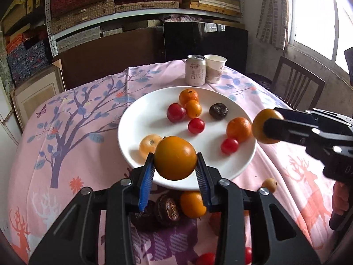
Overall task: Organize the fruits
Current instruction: 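Release the orange and yellow fruit onto the plate with both tools, then grasp a dark brown fruit with the left tool while the right tool grasps a yellow-green fruit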
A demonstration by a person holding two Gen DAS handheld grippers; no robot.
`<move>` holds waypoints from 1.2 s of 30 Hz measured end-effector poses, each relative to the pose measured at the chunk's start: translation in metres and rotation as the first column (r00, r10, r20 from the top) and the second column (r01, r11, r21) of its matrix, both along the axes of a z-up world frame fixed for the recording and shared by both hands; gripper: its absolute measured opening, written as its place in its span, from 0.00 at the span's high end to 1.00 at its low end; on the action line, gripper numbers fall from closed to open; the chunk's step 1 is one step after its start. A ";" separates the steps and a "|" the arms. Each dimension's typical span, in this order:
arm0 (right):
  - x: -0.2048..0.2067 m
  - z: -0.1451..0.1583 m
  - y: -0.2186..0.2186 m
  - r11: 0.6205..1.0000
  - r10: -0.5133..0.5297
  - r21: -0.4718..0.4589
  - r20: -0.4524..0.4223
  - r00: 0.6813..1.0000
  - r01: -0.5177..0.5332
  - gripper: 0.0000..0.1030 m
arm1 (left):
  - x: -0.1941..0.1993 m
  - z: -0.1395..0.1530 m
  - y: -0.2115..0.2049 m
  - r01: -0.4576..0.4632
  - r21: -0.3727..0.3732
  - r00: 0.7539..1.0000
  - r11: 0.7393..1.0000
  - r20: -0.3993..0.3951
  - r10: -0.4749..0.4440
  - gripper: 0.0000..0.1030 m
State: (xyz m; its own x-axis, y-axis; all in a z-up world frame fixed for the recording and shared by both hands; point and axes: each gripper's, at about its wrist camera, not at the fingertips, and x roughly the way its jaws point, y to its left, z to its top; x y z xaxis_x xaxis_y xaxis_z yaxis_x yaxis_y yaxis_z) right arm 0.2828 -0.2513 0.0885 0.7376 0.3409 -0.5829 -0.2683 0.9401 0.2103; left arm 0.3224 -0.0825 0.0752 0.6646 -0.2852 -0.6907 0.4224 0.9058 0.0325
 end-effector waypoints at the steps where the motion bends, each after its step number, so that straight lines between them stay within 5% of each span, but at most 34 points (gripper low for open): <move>1: 0.006 -0.005 0.004 1.000 0.009 -0.019 -0.005 1.000 -0.009 0.65 | 0.004 -0.002 -0.002 0.003 -0.001 1.000 1.000 -0.005 -0.003 0.65; 5: 0.022 -0.024 0.009 0.999 0.048 -0.016 -0.051 0.998 -0.049 0.64 | 0.012 -0.012 -0.010 0.023 -0.023 1.000 0.999 0.007 -0.023 0.64; 6: 0.025 -0.029 0.010 0.998 0.065 -0.015 -0.070 0.995 -0.067 0.59 | 0.012 -0.017 -0.012 0.031 -0.022 0.999 0.999 0.014 -0.031 0.57; 7: 0.023 -0.033 0.008 0.998 0.050 -0.027 -0.072 0.996 -0.052 0.48 | 0.011 -0.021 -0.014 0.031 -0.006 0.999 1.000 0.023 -0.031 0.47; 9: 0.018 -0.033 0.001 0.999 0.030 -0.012 -0.056 0.998 -0.030 0.15 | 0.009 -0.026 -0.013 -0.008 0.049 0.999 0.999 0.053 0.006 0.05; 13: -0.008 -0.019 -0.016 0.999 0.006 -0.035 -0.005 1.000 -0.006 0.10 | -0.008 -0.021 0.001 -0.008 0.106 0.994 0.994 0.111 -0.004 0.05; 16: -0.028 -0.021 -0.026 0.998 -0.013 -0.056 -0.003 1.000 0.013 0.06 | -0.021 -0.021 0.021 -0.028 0.123 0.996 0.992 0.085 0.018 0.05; 26: -0.032 -0.074 -0.060 0.996 -0.084 -0.002 -0.159 0.984 0.085 0.05 | -0.033 -0.053 0.072 -0.045 0.159 0.999 0.986 -0.011 0.047 0.04; 33: -0.027 -0.089 -0.040 0.996 -0.021 -0.088 -0.214 0.977 0.002 0.05 | -0.005 -0.079 0.062 0.041 0.183 0.996 0.982 -0.091 -0.024 0.04; 36: -0.026 -0.094 -0.024 0.990 0.002 -0.137 -0.223 0.975 -0.033 0.05 | -0.001 -0.076 0.057 0.030 0.217 0.999 0.976 -0.030 -0.025 0.04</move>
State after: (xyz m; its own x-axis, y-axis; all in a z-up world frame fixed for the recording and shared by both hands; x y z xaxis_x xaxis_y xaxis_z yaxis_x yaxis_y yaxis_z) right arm 0.2568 -0.2757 -0.0052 0.5795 0.2567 -0.7735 -0.2465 0.9599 0.1339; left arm 0.3212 -0.0257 -0.0005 0.6390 -0.1439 -0.7556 0.4505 0.8662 0.2161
